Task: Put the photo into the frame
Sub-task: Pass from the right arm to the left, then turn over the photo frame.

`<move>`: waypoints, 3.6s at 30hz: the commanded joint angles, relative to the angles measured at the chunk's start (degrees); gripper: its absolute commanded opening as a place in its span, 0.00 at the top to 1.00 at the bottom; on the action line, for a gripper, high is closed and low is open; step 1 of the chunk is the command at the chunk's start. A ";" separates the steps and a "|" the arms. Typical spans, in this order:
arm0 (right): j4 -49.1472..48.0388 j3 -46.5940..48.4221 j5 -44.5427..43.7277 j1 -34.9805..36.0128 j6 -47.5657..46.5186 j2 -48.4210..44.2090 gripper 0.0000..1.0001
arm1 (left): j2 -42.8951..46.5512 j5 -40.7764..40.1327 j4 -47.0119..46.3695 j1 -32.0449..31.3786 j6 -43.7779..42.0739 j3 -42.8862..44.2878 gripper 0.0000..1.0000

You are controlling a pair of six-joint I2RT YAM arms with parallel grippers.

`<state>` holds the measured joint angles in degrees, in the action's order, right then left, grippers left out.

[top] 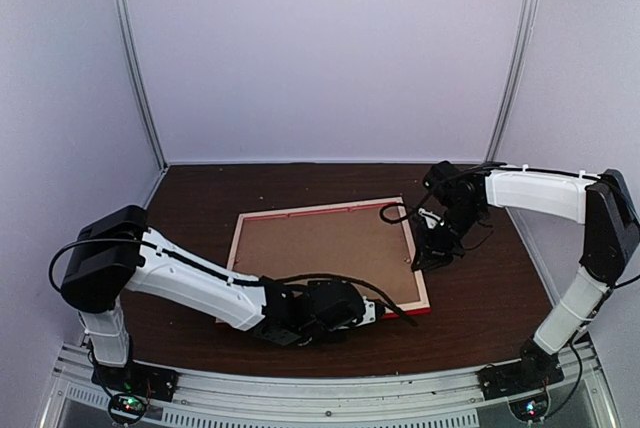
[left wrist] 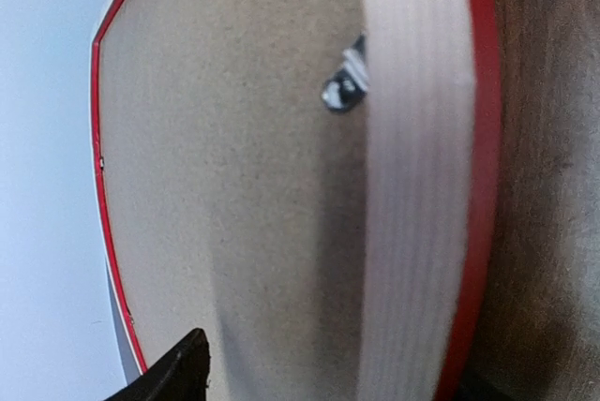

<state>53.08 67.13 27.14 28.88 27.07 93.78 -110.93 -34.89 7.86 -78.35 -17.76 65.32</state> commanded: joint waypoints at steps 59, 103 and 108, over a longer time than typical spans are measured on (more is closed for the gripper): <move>-3.17 10.44 -4.72 -8.20 -7.22 -18.21 0.53 | 20.43 -2.48 23.54 5.59 -6.00 20.55 1.00; -5.51 23.46 3.60 11.15 -43.05 -17.82 0.14 | 9.25 47.19 68.40 28.34 -10.35 62.66 1.00; -1.98 25.08 1.52 13.17 -46.08 -15.81 0.16 | 8.83 48.64 68.56 28.38 -11.19 62.39 1.00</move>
<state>46.11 90.15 31.57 40.73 -14.66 76.58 -102.83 9.96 80.16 -50.28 -27.16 125.05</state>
